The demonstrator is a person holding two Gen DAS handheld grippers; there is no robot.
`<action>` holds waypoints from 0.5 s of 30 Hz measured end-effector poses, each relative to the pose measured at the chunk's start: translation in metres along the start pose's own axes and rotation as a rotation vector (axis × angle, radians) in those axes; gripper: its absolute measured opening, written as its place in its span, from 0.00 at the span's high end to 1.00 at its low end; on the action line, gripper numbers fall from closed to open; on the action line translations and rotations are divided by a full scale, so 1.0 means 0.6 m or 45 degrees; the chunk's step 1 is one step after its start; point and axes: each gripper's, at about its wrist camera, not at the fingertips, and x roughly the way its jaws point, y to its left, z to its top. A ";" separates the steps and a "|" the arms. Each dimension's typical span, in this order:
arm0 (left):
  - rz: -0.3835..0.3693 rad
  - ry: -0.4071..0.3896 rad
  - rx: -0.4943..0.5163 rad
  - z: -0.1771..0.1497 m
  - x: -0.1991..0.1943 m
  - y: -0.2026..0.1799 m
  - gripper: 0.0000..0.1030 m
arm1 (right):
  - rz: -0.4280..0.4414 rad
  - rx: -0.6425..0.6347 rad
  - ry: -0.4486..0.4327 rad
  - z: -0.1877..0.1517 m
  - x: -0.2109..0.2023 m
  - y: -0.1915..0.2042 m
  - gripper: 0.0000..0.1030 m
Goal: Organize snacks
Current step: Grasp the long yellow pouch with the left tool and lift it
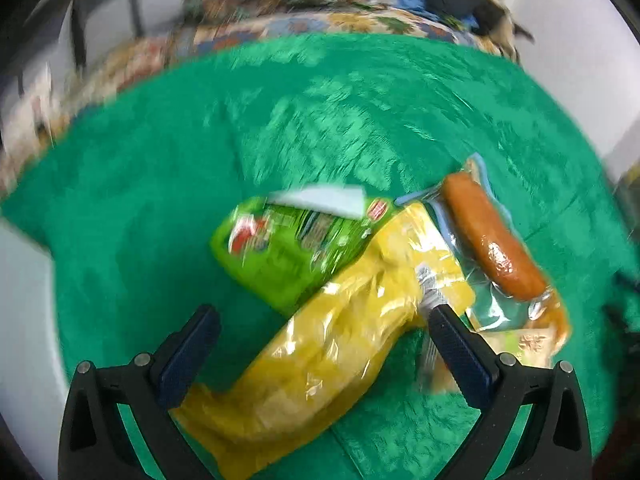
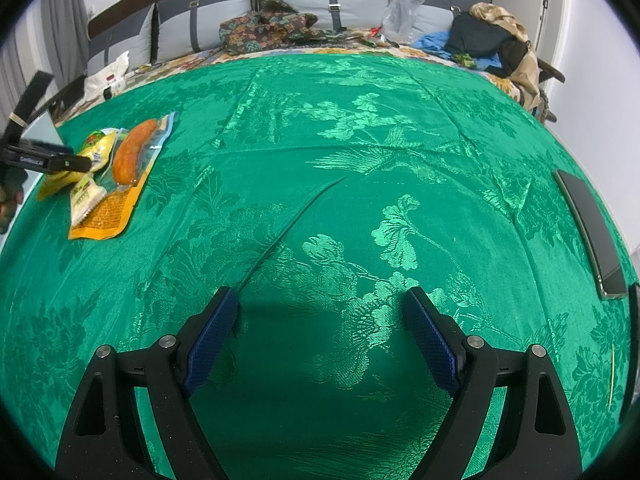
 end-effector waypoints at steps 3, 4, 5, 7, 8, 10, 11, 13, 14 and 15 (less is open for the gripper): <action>-0.093 -0.020 -0.023 -0.030 -0.022 0.009 0.09 | 0.000 0.000 0.000 0.000 0.000 0.000 0.15; -0.081 -0.022 0.003 -0.042 -0.030 0.005 0.23 | 0.000 0.000 0.000 0.000 0.000 0.000 0.15; -0.061 -0.023 0.023 -0.051 -0.036 0.002 0.37 | 0.000 0.000 0.000 0.000 0.000 0.000 0.15; -0.086 -0.016 0.015 -0.068 -0.047 0.000 0.54 | 0.000 0.001 0.000 0.000 0.000 0.000 0.15; -0.090 -0.010 0.000 -0.073 -0.048 -0.001 0.58 | 0.000 0.000 0.001 0.000 0.000 0.000 0.15; -0.053 -0.005 -0.042 -0.091 -0.058 -0.004 0.59 | 0.000 0.000 0.000 0.000 0.000 0.000 0.15; -0.041 -0.001 -0.069 -0.105 -0.065 -0.006 0.59 | 0.000 0.000 0.000 0.000 0.000 0.000 0.15; -0.037 0.007 -0.161 -0.138 -0.077 -0.007 0.59 | -0.001 0.000 0.001 0.000 0.000 0.000 0.15; -0.038 0.010 -0.209 -0.160 -0.086 -0.008 0.59 | 0.000 0.001 0.001 0.000 0.000 0.000 0.15; -0.038 0.016 -0.250 -0.187 -0.098 -0.013 0.59 | 0.000 0.001 0.001 0.000 0.000 0.000 0.15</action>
